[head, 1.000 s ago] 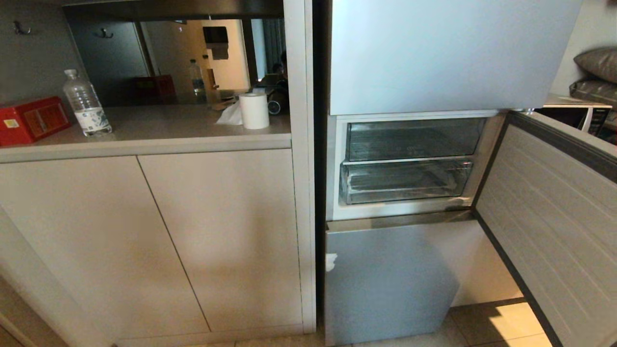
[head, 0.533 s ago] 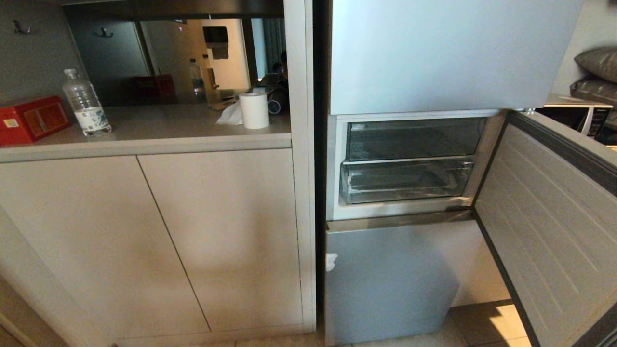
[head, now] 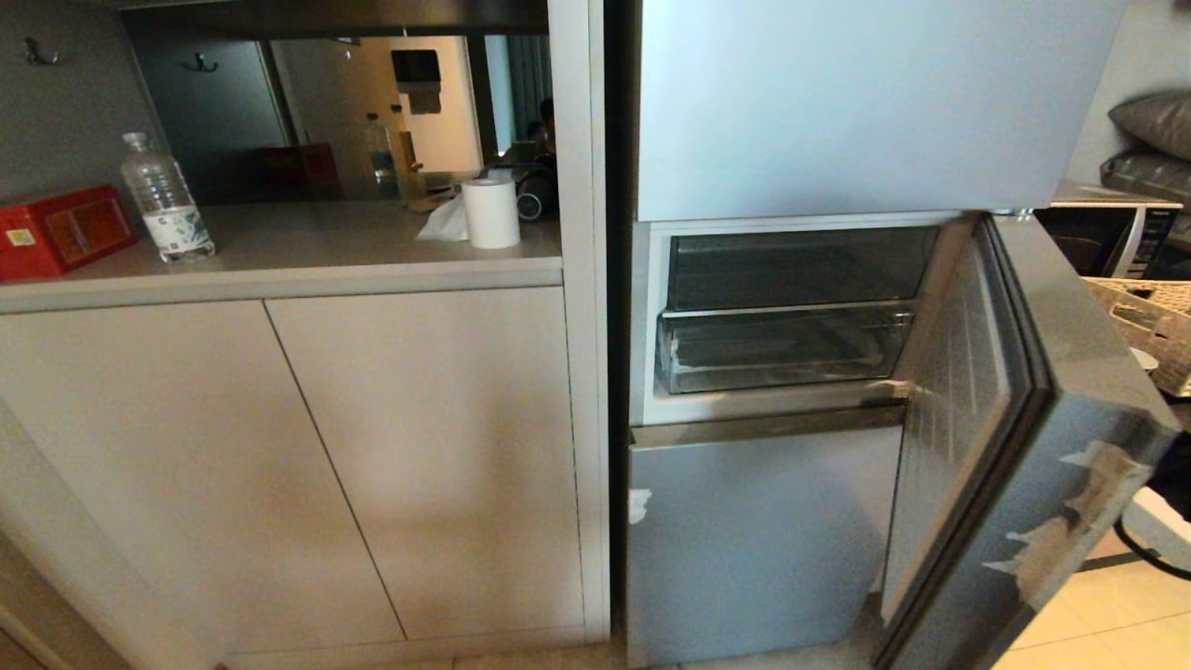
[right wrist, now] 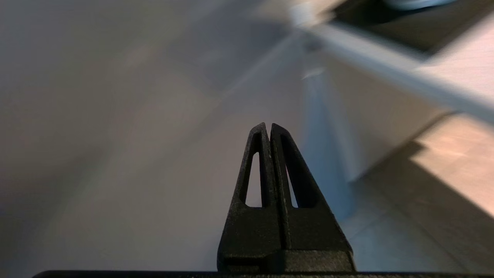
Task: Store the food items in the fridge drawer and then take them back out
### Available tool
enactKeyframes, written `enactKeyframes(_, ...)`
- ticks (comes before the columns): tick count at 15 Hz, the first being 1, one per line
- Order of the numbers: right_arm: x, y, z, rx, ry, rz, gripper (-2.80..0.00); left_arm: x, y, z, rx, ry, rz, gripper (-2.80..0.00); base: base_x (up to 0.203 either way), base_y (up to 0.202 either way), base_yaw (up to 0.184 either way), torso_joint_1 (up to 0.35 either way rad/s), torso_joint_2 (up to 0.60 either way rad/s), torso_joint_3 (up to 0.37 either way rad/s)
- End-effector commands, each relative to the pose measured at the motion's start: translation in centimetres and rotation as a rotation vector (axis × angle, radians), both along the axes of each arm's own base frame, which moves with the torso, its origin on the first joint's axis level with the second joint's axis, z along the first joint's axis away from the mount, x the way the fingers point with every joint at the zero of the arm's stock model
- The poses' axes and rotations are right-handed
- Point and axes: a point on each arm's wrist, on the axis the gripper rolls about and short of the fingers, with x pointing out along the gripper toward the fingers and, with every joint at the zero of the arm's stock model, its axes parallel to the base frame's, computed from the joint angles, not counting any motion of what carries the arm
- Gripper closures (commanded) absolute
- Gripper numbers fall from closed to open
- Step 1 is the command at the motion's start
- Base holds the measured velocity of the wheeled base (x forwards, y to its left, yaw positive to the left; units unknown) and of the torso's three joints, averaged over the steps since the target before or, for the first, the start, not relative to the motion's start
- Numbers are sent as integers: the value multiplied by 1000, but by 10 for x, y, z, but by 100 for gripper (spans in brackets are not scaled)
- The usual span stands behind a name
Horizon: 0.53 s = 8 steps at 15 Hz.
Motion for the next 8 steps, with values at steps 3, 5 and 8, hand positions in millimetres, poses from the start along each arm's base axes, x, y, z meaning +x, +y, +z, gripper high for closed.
enactKeyframes(3,17,96,5,-29,-29,166,0,0,0,0,0,-2,0,0,0,0,0,0,0,0)
enactKeyframes(5,35,142,4,-37,-44,226,0,0,0,0,0,-2,0,0,0,0,0,0,0,0)
enactKeyframes(8,72,189,-2,-36,-74,281,0,0,0,0,-1,-2,0,0,0,0,0,0,0,0)
